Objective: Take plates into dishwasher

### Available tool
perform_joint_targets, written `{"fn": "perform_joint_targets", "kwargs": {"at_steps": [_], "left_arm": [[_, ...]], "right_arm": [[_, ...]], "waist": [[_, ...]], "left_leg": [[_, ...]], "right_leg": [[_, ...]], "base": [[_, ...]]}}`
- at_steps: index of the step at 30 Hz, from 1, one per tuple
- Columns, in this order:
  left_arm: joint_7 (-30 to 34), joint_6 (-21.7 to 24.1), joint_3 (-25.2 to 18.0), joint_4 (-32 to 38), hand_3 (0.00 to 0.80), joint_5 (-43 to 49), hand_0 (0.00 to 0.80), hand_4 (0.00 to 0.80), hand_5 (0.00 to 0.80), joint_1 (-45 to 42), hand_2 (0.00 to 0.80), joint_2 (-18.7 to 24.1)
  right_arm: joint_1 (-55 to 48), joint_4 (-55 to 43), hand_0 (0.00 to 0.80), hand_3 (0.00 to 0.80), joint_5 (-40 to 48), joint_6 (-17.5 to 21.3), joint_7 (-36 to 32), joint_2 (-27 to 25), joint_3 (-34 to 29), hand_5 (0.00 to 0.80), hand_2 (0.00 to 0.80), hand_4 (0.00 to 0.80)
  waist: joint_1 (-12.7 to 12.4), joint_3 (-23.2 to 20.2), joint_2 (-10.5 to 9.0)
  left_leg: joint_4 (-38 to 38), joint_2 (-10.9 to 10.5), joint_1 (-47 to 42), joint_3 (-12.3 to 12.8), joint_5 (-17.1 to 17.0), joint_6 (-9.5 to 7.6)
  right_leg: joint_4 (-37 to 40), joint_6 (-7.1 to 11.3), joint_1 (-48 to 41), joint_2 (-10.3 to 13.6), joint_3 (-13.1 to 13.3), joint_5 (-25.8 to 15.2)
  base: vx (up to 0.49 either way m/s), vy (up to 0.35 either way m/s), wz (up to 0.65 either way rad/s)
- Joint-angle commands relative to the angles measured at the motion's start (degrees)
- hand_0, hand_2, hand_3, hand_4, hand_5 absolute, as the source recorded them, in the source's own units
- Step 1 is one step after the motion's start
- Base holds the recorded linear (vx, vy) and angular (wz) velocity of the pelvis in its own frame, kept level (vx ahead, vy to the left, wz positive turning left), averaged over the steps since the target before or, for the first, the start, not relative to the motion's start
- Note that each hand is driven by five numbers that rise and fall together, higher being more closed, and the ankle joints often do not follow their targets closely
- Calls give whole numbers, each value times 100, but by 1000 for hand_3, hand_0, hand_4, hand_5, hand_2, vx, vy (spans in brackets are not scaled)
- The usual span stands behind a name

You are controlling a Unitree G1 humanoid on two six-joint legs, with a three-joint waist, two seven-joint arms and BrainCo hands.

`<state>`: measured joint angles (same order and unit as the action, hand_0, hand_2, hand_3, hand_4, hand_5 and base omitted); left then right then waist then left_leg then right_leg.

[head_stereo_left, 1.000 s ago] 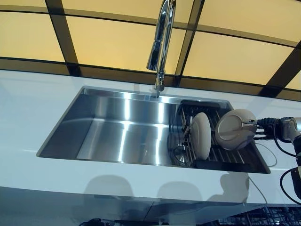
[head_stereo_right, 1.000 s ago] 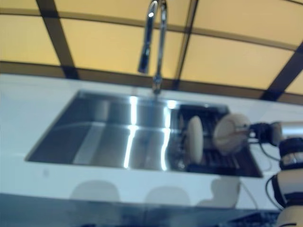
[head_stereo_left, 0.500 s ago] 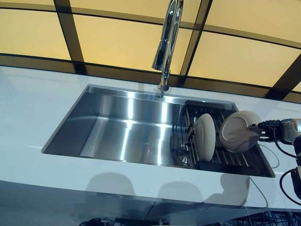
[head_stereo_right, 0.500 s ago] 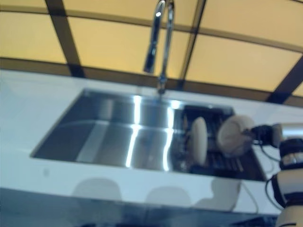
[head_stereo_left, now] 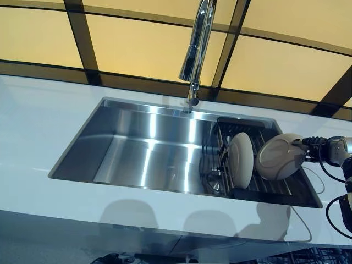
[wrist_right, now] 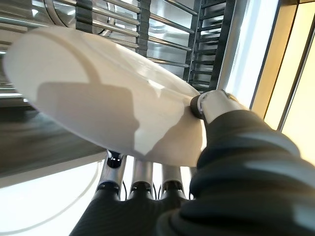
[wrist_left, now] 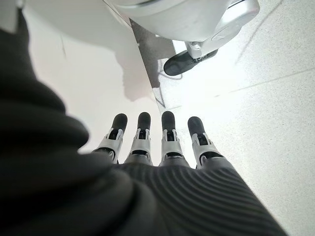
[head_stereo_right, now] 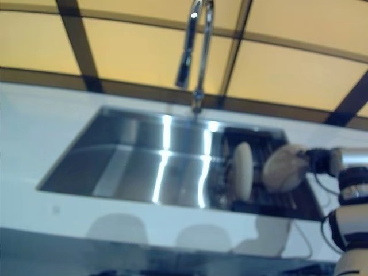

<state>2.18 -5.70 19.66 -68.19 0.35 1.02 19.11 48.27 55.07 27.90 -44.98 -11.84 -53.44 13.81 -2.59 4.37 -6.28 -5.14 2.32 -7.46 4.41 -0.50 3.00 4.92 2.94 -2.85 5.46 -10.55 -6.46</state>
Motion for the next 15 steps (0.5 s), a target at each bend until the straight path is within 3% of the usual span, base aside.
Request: {"fn": "perform_joint_targets", "kwargs": {"at_steps": [1,9,15], "left_arm": [[-65,36,427,-6,0,-193,0,0,0,305,0,96],[-75,19,420,40,0,-235,0,0,0,270,0,121],[-96,66,349,53,0,-267,0,0,0,184,0,133]], "right_arm": [[718,85,800,800,180,398,420,-151,134,800,800,800],[719,-575,800,800,736,826,858,-200,77,800,800,800],[554,-1415,800,800,1092,1631,1342,-312,-84,800,800,800]], "waist": [[-115,60,-57],[-61,83,-59],[18,108,-55]], "left_leg": [[14,-110,39,550,92,-258],[15,-94,19,592,89,-252],[23,-108,17,605,104,-262]], "right_leg": [[-379,345,-215,157,-40,290],[-419,354,-200,174,-44,296],[-461,369,-171,189,-20,299]], "base": [[0,0,0],[0,0,0],[0,0,0]]}}
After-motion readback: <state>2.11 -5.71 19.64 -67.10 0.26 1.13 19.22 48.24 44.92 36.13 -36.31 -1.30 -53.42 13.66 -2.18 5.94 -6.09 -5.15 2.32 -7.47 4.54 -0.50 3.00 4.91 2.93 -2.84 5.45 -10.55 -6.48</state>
